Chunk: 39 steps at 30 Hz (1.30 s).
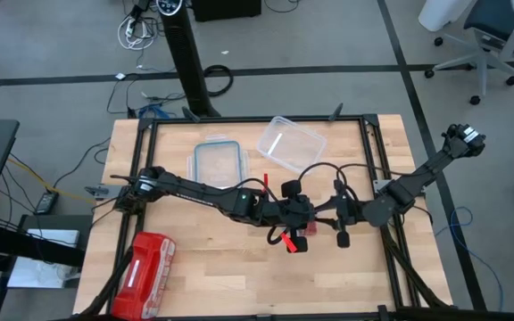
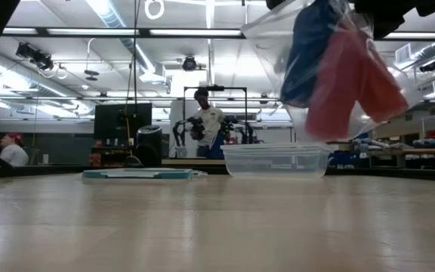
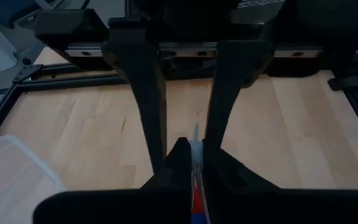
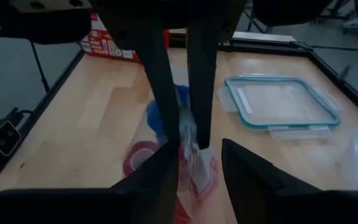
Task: Roll bandage
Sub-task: Close the transparent zip bag
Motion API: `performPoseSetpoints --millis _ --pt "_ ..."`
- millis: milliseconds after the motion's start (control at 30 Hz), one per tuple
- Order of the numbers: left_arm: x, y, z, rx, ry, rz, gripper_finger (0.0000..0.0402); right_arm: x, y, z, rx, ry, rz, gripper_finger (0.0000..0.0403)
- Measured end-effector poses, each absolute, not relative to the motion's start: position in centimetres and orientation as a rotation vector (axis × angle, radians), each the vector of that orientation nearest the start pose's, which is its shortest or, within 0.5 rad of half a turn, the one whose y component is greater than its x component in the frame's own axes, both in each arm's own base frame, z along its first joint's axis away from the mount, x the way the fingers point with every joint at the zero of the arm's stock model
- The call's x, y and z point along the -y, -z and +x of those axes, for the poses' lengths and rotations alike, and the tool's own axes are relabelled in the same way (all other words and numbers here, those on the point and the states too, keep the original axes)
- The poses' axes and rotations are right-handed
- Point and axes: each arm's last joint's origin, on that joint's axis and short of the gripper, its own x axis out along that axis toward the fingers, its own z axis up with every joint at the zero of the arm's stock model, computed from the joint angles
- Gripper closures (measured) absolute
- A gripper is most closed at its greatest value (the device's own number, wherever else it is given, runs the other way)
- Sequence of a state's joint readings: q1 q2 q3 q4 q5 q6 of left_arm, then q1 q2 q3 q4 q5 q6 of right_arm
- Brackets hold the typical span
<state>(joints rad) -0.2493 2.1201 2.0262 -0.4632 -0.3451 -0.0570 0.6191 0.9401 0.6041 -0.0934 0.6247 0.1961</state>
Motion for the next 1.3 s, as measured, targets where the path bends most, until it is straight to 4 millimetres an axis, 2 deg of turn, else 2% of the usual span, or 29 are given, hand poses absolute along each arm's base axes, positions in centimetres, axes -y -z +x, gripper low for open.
performPoseSetpoints --millis 100,233,267,1300 --pt "11.1 -31.5 47.5 -0.529 -0.107 0.107 0.0386 -10.1 -25.4 17.3 -0.349 0.044 -0.072 0.0309" --pt "11.1 -31.5 47.5 -0.529 -0.106 0.107 0.0386 -10.1 -25.4 17.4 -0.345 0.022 -0.090 0.0384" --pt "11.1 -31.5 47.5 -0.530 -0.107 0.107 0.0386 -10.2 -25.5 17.4 -0.341 0.015 -0.094 0.0392" --pt "11.5 -30.5 46.6 -0.659 -0.117 0.074 0.0386 -11.0 -25.6 16.5 -0.336 -0.015 -0.077 0.0403"
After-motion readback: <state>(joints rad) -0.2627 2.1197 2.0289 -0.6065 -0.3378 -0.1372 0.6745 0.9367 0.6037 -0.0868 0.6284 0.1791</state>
